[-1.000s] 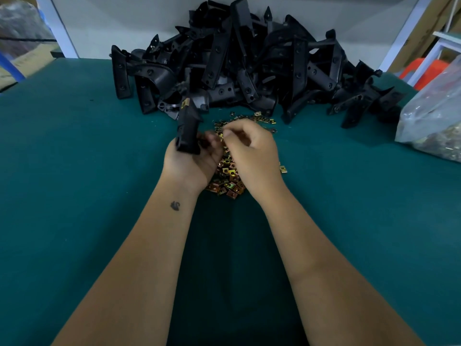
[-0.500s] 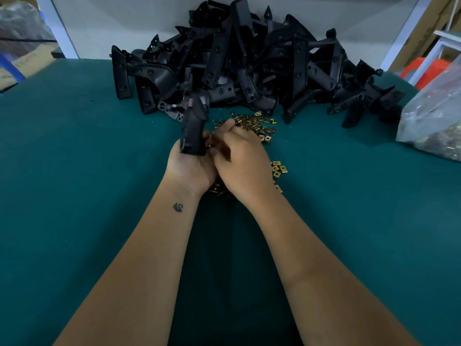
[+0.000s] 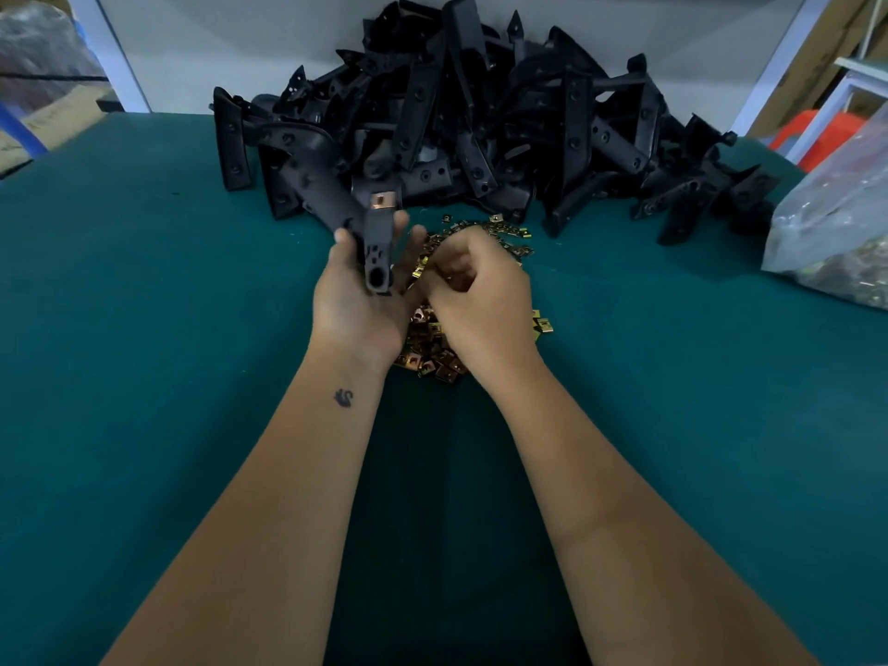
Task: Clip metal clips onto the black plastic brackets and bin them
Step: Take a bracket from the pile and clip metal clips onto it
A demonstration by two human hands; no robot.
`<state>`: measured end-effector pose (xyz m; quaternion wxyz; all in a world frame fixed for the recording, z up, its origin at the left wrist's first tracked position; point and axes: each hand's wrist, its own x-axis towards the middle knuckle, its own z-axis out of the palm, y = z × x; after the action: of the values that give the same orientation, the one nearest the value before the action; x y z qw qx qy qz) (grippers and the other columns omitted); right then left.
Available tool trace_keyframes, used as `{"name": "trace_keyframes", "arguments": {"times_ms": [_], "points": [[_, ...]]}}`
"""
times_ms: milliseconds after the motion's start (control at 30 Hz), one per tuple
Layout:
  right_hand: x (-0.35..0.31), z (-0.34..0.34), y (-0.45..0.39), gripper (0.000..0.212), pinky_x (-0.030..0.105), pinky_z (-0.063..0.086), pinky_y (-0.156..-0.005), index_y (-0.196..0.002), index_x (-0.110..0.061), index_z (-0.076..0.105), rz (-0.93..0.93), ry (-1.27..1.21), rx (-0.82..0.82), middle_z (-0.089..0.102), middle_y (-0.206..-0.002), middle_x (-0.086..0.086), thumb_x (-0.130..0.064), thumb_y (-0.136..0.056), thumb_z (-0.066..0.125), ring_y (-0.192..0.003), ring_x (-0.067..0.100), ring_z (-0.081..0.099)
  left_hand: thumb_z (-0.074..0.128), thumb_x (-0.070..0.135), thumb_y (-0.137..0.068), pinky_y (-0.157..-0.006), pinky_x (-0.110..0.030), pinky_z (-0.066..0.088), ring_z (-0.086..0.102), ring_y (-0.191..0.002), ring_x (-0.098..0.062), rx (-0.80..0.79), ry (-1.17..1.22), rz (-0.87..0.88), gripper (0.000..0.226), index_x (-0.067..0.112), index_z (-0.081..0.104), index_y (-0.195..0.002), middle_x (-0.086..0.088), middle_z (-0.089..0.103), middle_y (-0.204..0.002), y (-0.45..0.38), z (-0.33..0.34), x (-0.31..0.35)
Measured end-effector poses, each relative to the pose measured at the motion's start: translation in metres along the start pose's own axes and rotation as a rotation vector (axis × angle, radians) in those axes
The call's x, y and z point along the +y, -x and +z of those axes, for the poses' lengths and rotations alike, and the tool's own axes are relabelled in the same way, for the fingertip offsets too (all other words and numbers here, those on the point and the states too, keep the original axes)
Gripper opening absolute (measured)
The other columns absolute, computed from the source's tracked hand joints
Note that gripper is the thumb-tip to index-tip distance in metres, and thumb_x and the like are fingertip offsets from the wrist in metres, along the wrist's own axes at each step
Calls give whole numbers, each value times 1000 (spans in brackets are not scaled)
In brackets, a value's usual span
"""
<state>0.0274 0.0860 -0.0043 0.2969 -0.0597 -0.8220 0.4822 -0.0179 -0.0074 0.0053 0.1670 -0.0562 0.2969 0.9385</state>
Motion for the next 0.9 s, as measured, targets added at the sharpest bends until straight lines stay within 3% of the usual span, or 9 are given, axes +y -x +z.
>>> {"name": "trace_keyframes", "arguments": {"times_ms": [67, 133, 200, 267, 433, 500, 633, 800, 900], "points": [[0, -1, -2, 21, 6, 44, -67, -97, -18, 67, 64, -83, 2, 62, -77, -17, -3, -83, 69, -75, -9, 59, 27, 43, -108, -67, -33, 56, 71, -76, -15, 66, 10, 17, 48, 15, 63, -96, 1, 73, -80, -3, -1, 1], [-1, -1, -4, 20, 7, 47, -70, -100, -17, 70, 114, -144, -10, 65, -81, -16, -4, -84, 71, -77, -11, 61, 29, 42, -107, -58, -30, 57, 70, -69, -15, 105, 31, 20, 46, 10, 62, -109, -1, 72, -77, -6, -1, 1], [-1, -2, -4, 16, 17, 54, -76, -92, -20, 70, 162, -204, -14, 69, -83, -10, -6, -84, 72, -80, -2, 66, 31, 39, -108, -60, -31, 58, 68, -67, -17, 117, 81, 31, 46, 6, 54, -130, -7, 68, -84, -8, -1, 0], [-1, -5, -5, 14, 27, 58, -76, -86, -20, 69, 210, -284, -11, 72, -83, -3, -6, -85, 72, -77, 7, 68, 32, 33, -108, -61, -31, 58, 64, -70, -19, 138, 118, 64, 44, 4, 45, -139, -11, 64, -92, -10, -2, 0], [-1, -13, -7, 10, 17, 51, -67, -86, -17, 72, 308, -466, 29, 68, -74, -13, -7, -87, 71, -68, -3, 61, 39, 5, -105, -57, -30, 59, 64, -79, -20, 146, 108, 71, 6, 8, 45, -104, -14, 62, -97, -12, -7, -1], [-2, -16, -8, 8, 16, 47, -58, -87, -15, 70, 372, -555, 29, 66, -71, -9, -7, -90, 68, -61, 1, 57, 40, -1, -103, -60, -28, 58, 65, -73, -17, 123, 55, 53, 15, 10, 43, -94, -12, 61, -94, -11, -9, -2], [-3, -19, -11, 9, 19, 49, -57, -85, -9, 66, 477, -755, 22, 66, -68, 0, -4, -92, 64, -59, 7, 58, 42, -3, -102, -64, -26, 58, 69, -68, -12, 66, -61, 50, 19, 14, 46, -95, -8, 65, -95, -9, -8, -6], [-3, -20, -12, 14, 20, 51, -58, -80, -9, 64, 478, -816, 9, 66, -66, 2, 1, -90, 63, -60, 10, 60, 39, -3, -102, -67, -27, 59, 72, -69, -11, -5, -115, 33, 21, 17, 47, -98, -5, 68, -95, -8, -7, -8], [-2, -18, -12, 12, 21, 52, -62, -95, -7, 66, 441, -814, 22, 68, -70, 2, 3, -90, 63, -65, 11, 63, 37, -3, -102, -65, -28, 59, 73, -73, -14, -48, -96, 24, 21, 15, 47, -105, -8, 69, -99, -8, -6, -8]]}}
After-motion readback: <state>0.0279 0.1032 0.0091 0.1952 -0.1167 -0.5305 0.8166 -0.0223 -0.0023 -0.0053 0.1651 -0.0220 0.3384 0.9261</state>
